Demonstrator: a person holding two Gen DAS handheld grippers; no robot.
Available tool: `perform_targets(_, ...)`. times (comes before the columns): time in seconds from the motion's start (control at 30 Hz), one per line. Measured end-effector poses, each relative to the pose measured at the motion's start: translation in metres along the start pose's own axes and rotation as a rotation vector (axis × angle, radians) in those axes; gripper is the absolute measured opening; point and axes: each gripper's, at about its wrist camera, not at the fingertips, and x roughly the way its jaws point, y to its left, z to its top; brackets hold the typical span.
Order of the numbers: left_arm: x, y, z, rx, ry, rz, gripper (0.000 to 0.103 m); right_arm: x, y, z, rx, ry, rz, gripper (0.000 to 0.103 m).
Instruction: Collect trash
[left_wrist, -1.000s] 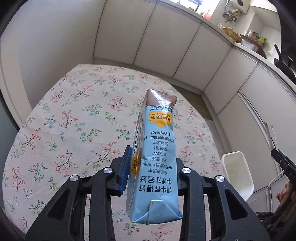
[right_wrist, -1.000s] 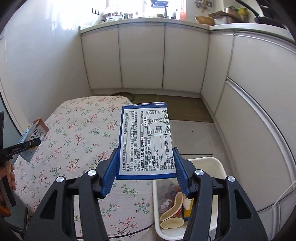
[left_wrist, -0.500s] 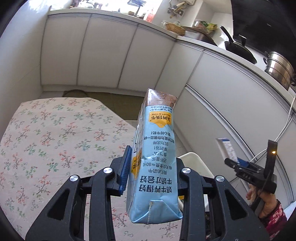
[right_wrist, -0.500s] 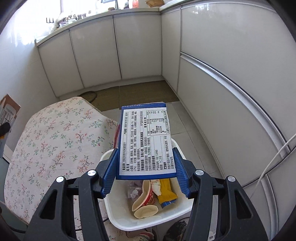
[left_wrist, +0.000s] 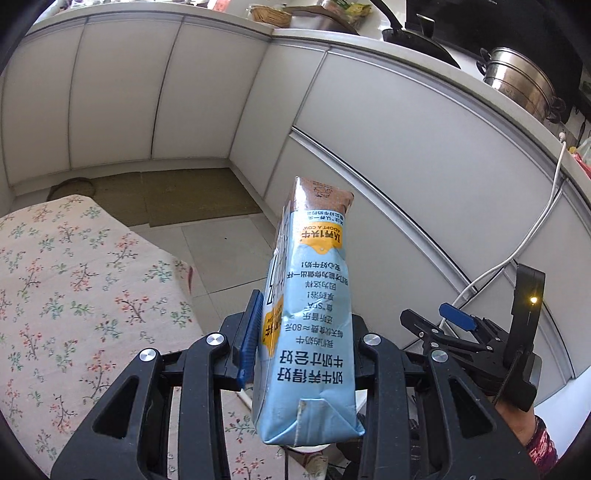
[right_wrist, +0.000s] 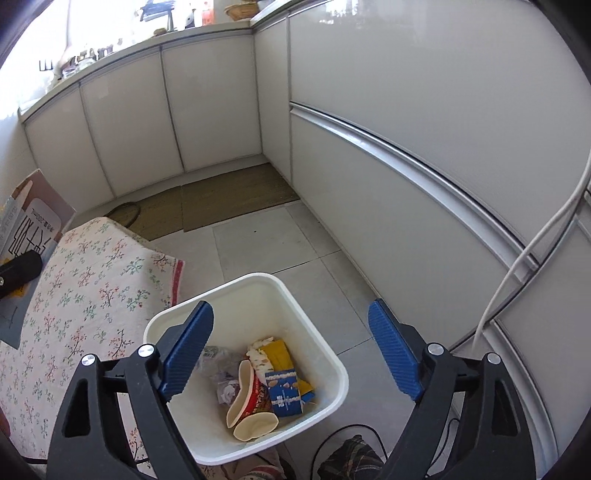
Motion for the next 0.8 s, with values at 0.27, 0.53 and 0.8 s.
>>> perform_targets(0.27, 0.040, -0.033, 0.013, 0.044, 0.076, -0.007, 0.061, -0.003, -0.022, 0.003, 0.075, -0.013, -0.089, 0.087)
perform_targets(0.53, 0.018, -0.055, 0.010, 0.156, -0.041, 0.181, 0.095, -0.023, -0.031, 0.004, 0.112, -0.071, -0.171, 0.090)
perform_targets(0.8, -0.046, -0.078, -0.016, 0.271, -0.287, 0.403, 0.096, -0.065, -0.024, -0.014, 0.206, -0.149, -0.214, 0.096)
